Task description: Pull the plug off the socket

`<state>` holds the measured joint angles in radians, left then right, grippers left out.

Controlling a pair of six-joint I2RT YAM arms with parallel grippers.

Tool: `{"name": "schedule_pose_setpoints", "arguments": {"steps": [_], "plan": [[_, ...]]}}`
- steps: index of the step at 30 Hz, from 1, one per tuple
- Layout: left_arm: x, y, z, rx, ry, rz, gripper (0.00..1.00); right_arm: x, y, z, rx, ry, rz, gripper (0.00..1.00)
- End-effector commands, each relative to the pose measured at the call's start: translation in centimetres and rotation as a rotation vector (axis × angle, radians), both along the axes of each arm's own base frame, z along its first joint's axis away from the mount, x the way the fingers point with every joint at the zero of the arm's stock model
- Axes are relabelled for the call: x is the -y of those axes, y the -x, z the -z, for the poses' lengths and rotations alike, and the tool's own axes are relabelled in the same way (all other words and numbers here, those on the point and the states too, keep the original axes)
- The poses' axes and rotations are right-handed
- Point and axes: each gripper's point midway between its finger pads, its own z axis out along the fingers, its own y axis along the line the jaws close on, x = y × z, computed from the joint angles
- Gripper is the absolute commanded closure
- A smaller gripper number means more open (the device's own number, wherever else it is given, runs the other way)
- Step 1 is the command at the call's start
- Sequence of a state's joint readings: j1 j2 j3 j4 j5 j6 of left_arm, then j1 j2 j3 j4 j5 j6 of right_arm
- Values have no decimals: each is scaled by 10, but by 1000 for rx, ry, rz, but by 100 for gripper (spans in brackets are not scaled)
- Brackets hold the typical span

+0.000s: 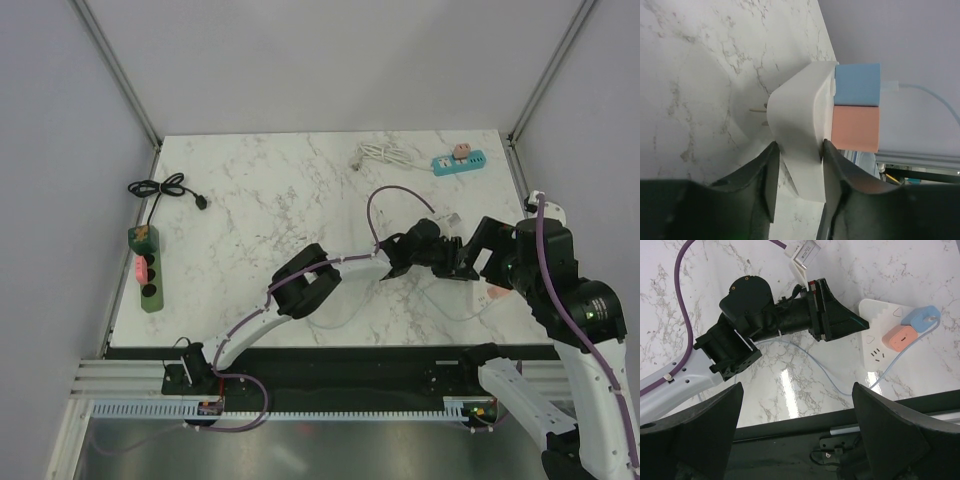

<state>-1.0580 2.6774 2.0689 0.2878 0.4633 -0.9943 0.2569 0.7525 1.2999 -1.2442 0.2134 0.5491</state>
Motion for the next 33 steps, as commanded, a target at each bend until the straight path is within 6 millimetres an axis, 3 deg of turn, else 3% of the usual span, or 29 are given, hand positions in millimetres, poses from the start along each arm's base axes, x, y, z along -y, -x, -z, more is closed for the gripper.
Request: {"name": "schedule_pose_setpoints", "arguments": {"steps": [1, 2, 4, 5, 7, 9, 10, 11, 13, 14, 15, 16, 18, 19, 21, 22, 28, 31, 33], "plan": [[5, -7, -18, 45, 39, -27, 62, -5, 2, 2, -10, -16, -25, 2], [-1, -8, -11, 48, 18, -28, 72, -6, 1, 4, -18, -20, -29, 2], [-9, -14, -19, 60, 17, -40, 82, -7, 0, 10, -34, -21, -30, 2], [-18, -13, -7, 60, -12, -37, 91, -9, -1, 12, -39, -25, -34, 2], [-36, -19, -6, 70, -33, -46, 98, -12, -3, 20, -55, -34, -41, 2], [-53, -30, -3, 75, -49, -67, 98, -17, -6, 29, -72, -53, -47, 2], [-68, -28, 11, 60, -87, -75, 98, -19, -8, 31, -73, -62, -49, 2], [-74, -31, -2, 76, -65, -82, 98, -23, -11, 32, -68, -78, -62, 2], [-93, -43, -3, 74, -78, -109, 98, -28, -14, 41, -84, -95, -67, 2], [-108, -40, 10, 62, -115, -113, 98, -31, -19, 42, -78, -104, -74, 2], [-119, -50, -3, 76, -105, -134, 98, -35, -20, 51, -99, -114, -85, 2], [-134, -46, 10, 62, -143, -140, 98, -38, -23, 56, -111, -125, -89, 2], [-152, -54, -3, 70, -142, -171, 98, -44, -28, 66, -127, -144, -101, 2], [-164, -49, 6, 57, -172, -177, 98, -46, -30, 71, -136, -151, -105, 2], [-176, -50, -4, 82, -177, -198, 98, -50, -37, 81, -143, -164, -102, 2], [-183, -47, 2, 92, -200, -196, 98, -51, -40, 85, -152, -167, -100, 2], [-188, -45, -4, 136, -224, -175, 97, -44, -54, 97, -176, -166, 6, 2], [-182, -43, -4, 132, -207, -145, 87, -41, -58, 102, -195, -156, 48, 2], [-182, -43, -4, 126, -203, -141, 76, -37, -62, 102, -195, -144, 71, 2]]}}
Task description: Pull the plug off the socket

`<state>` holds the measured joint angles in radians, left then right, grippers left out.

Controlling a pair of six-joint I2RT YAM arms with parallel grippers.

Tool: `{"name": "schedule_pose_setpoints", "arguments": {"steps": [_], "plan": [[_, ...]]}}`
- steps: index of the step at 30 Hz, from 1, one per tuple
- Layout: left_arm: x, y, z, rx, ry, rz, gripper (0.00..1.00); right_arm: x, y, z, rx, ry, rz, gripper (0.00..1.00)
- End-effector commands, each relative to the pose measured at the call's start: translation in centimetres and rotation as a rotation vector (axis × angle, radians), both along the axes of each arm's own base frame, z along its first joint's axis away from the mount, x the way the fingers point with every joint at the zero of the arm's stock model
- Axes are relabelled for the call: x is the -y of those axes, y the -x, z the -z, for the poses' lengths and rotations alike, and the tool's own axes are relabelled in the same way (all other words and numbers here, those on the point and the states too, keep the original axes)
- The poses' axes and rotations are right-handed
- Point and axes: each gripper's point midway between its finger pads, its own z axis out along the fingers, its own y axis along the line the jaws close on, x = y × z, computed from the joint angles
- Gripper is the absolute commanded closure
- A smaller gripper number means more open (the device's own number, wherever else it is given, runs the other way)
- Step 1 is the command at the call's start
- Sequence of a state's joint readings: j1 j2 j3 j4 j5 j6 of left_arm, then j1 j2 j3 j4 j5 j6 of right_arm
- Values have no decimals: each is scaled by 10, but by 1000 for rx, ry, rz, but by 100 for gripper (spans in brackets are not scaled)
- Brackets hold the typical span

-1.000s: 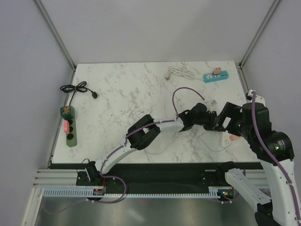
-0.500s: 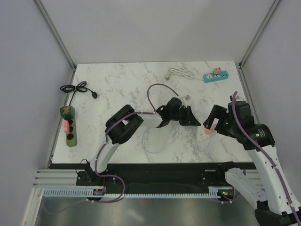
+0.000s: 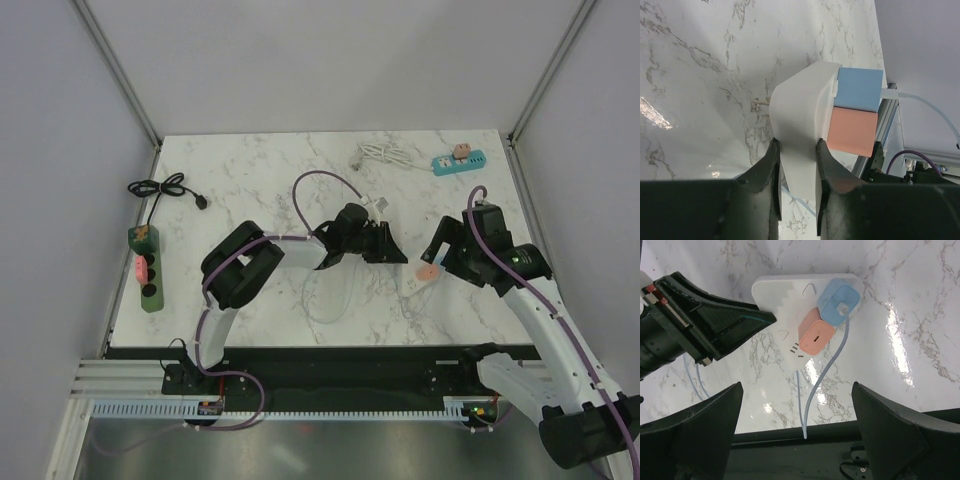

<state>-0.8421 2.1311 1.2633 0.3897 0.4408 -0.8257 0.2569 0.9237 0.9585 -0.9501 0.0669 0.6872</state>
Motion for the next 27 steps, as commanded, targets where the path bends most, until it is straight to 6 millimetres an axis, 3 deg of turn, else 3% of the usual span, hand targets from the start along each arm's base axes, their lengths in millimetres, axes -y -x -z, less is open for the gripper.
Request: {"name": "schedule_pose_setpoints", "arguments": {"steps": [1, 2, 4, 10, 14, 20, 27], "plan": [[-4, 3, 9, 37, -54, 36, 71, 9, -16, -5, 29, 24, 89, 2], [-4, 3, 9, 39, -49, 35, 59, 14, -19, -3, 28, 52, 104, 2], [-4, 4, 9, 38, -46, 44, 45, 21, -26, -3, 15, 97, 110, 2], [-3, 7, -1, 36, -22, 74, 28, 46, -49, -20, 46, 144, 175, 2], [-2, 13, -3, 17, -9, 102, 23, 57, -56, -5, -15, 97, 204, 2], [5, 17, 3, -33, 26, 129, 23, 42, -60, 23, -76, -30, 204, 2], [8, 22, 16, -79, 40, 138, 30, 30, -60, 40, -17, -155, 273, 2]]}}
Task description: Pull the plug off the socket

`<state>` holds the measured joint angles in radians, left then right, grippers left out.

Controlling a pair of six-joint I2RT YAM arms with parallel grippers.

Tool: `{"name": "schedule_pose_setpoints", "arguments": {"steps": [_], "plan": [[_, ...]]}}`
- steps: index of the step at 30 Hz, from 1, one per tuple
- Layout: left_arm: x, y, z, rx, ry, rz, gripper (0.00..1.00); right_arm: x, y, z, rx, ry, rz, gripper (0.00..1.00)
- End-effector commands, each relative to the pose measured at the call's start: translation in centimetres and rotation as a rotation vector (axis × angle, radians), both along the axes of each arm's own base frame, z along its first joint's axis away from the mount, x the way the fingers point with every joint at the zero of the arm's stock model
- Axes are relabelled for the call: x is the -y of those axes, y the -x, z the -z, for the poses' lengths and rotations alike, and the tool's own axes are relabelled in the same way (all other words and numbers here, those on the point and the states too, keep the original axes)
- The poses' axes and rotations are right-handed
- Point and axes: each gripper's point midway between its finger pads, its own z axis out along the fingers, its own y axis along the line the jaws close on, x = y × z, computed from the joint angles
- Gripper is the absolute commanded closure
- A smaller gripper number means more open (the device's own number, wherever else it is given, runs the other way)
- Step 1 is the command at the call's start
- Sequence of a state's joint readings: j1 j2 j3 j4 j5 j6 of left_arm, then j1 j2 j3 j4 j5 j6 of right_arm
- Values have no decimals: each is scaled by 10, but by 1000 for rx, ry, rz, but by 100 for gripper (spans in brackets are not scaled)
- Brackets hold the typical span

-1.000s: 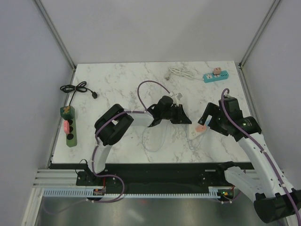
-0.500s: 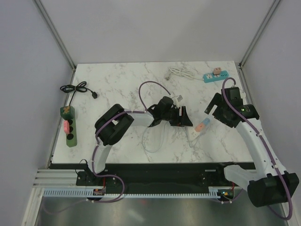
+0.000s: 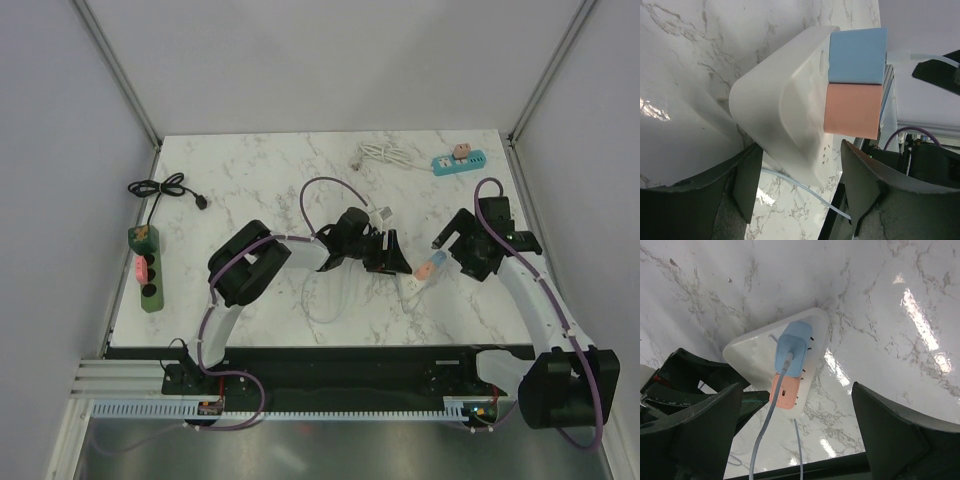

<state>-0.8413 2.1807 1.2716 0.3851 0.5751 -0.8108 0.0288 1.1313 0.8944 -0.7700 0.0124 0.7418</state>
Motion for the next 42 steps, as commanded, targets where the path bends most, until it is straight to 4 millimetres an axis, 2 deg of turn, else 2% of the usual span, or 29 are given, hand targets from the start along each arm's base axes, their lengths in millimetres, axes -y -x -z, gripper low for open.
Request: {"name": "schedule_pose_setpoints", "arguments": {"steps": [1, 12, 18, 27, 30, 35, 42], "plan": [[6, 0, 0, -18, 34, 13, 31, -9, -14, -5, 90, -83, 49, 2], [7, -1, 5, -52, 37, -17, 41, -9, -27, 23, 50, -90, 78, 9], [6, -3, 9, -65, 28, -35, 49, -7, -32, 32, 42, -77, 75, 16], [2, -3, 16, -75, 9, -61, 69, -9, -29, 47, 22, -87, 74, 17], [1, -3, 19, -79, 3, -67, 77, -10, -29, 52, 22, -92, 82, 22], [-1, -2, 23, -90, -12, -71, 98, -10, -30, 60, 16, -91, 79, 27], [-6, -5, 33, -102, -72, -101, 98, -8, -29, 67, 5, -79, 79, 35]]}}
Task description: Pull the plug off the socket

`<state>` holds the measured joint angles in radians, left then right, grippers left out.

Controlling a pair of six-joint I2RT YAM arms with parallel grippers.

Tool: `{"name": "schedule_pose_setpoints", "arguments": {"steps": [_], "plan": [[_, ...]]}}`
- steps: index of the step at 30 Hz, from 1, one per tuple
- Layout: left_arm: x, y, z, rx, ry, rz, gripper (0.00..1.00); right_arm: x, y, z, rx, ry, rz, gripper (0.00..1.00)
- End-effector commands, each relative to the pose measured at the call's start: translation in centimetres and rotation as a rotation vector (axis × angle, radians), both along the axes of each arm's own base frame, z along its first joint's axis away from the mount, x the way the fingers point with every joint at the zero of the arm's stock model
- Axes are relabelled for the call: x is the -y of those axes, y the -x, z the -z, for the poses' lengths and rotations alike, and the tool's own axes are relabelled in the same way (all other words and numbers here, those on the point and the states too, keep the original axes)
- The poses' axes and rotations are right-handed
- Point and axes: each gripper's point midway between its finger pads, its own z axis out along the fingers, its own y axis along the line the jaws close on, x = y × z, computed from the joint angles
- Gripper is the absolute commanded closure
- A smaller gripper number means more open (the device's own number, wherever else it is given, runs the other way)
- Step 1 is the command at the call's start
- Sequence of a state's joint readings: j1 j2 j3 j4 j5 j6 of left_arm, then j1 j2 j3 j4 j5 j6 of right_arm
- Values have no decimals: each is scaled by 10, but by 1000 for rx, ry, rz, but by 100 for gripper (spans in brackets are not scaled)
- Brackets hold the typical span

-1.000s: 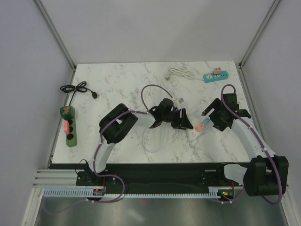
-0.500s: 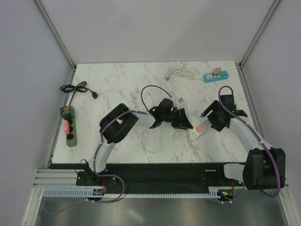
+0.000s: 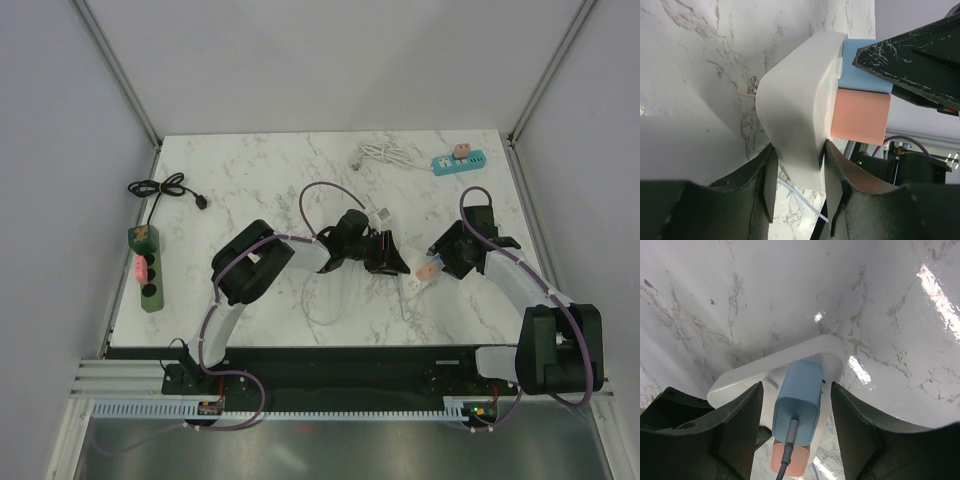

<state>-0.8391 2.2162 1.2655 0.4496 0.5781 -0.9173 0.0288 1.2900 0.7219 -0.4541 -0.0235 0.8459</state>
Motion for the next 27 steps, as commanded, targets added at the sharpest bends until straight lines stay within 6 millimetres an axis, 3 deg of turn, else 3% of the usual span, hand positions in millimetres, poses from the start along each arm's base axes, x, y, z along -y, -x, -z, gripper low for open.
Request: {"name": "schedule_pose_setpoints", "arguments": {"steps": [1, 5, 10, 14, 18, 19, 24, 27], "plan": [[-12, -3, 29, -27, -115, -57, 98, 2, -5, 1, 22, 5, 13, 36], [-17, -5, 37, -31, -157, -77, 98, 2, -4, 2, 21, 9, 10, 40], [-21, -7, 43, -23, -191, -96, 98, 2, -3, 0, 23, 12, 0, 56], [-26, -10, 48, -8, -224, -120, 98, 3, -3, -7, 34, 25, -11, 64], [-29, -12, 51, 15, -254, -132, 98, 1, 0, -16, 30, 35, -35, 77], [-29, -13, 50, 41, -261, -130, 98, 5, 0, -18, 32, 57, -30, 85], [-27, -12, 50, 112, -299, -103, 98, 6, -2, -28, 27, 80, -68, 99], [-27, -11, 51, 151, -317, -89, 98, 7, -4, -33, 24, 96, -94, 100]]}}
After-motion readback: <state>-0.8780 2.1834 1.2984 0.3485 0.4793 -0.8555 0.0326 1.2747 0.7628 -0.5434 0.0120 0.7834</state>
